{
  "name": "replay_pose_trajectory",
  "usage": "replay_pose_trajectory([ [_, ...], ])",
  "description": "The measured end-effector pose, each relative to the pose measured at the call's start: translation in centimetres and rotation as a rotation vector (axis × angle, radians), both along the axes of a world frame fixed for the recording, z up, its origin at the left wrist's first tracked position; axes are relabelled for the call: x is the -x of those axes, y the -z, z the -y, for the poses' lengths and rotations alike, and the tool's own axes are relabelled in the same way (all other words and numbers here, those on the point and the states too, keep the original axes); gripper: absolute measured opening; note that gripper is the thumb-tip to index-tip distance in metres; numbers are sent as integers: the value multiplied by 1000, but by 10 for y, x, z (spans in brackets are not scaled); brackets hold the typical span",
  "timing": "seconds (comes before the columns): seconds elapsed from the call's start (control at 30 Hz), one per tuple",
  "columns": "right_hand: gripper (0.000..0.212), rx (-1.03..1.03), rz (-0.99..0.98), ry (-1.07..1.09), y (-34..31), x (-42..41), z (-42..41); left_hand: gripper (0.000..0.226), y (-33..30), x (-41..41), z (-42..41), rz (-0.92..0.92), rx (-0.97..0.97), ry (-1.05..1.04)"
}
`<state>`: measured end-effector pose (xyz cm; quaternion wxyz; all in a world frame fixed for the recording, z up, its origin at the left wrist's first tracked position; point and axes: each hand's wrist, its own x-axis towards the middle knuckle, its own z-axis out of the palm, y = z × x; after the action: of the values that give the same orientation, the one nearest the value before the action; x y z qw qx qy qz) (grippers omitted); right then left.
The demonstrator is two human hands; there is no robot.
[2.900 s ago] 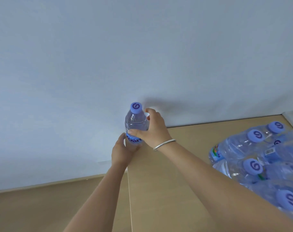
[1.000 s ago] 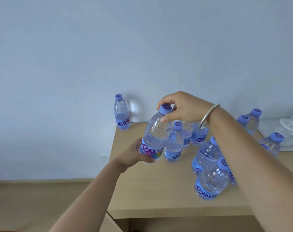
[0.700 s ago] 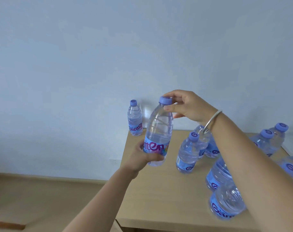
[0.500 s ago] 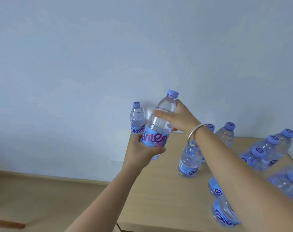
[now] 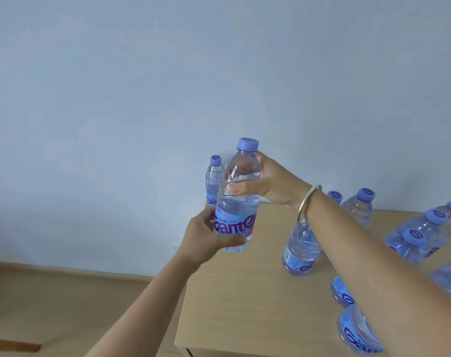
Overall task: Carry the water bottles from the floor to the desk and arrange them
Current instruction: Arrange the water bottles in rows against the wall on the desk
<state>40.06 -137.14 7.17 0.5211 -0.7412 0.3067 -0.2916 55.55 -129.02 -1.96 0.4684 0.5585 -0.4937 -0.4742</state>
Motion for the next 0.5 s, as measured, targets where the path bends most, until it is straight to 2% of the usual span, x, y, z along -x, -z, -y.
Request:
replay_pose_trajectory([
  [0.07,32,14,-69,-39,1,-7,0,60,8,-1,2,7,10,-8],
  [0.17,56,21,-141,-30,6,-15,0,62,22,-5,5,52,11,-43],
  [0.3,43,54,-271,6,28,-21,2,58,49,-20,9,165,-15,-91],
  [0.5,51,28,-436,81,85,-44,4,63,101,-35,13,252,-136,-73],
])
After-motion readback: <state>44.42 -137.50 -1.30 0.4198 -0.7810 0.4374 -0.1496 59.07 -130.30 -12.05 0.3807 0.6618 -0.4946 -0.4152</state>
